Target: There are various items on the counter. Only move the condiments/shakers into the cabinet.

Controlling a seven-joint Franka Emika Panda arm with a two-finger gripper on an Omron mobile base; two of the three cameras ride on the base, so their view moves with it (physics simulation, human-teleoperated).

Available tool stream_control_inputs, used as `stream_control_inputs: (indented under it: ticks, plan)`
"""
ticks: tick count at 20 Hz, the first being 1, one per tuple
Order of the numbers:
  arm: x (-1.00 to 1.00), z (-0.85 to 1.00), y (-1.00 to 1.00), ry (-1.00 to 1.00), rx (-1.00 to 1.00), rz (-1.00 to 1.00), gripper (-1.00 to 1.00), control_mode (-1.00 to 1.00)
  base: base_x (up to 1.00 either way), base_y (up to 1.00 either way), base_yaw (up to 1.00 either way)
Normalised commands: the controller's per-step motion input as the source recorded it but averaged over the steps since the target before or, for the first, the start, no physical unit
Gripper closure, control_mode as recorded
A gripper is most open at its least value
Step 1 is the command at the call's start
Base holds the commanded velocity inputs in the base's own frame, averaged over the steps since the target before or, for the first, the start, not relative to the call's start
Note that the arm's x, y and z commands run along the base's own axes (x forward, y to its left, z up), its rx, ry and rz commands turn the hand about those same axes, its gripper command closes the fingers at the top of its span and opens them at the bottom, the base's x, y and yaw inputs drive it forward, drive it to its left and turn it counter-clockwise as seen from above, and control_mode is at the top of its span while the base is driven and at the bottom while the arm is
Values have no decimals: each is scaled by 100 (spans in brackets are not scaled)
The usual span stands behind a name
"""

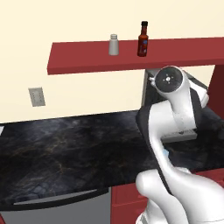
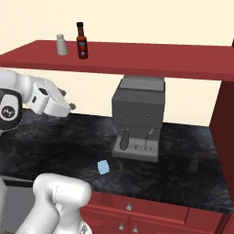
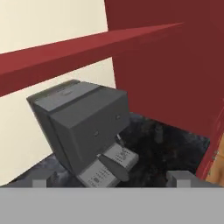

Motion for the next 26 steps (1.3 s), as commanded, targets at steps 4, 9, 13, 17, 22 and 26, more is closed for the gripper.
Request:
stream_control_inputs:
  ticks: [4, 9, 13, 17, 22, 26]
  plan:
    - [-79, -43, -89, 25, 13, -15, -100, -100, 0, 0, 0]
    - [-44, -13, -77, 16, 14, -6, -100, -100, 0, 0, 0]
    - [-14, -1, -99, 0, 25, 11, -100, -100, 0, 0, 0]
    - [0, 0, -100, -8, 24, 30, -100, -100, 0, 0, 0]
    - [0, -11, -98, -4, 9, 39, -100, -100, 0, 0, 0]
    - [1, -52, -54, 0, -2, 35, -100, -100, 0, 0, 0]
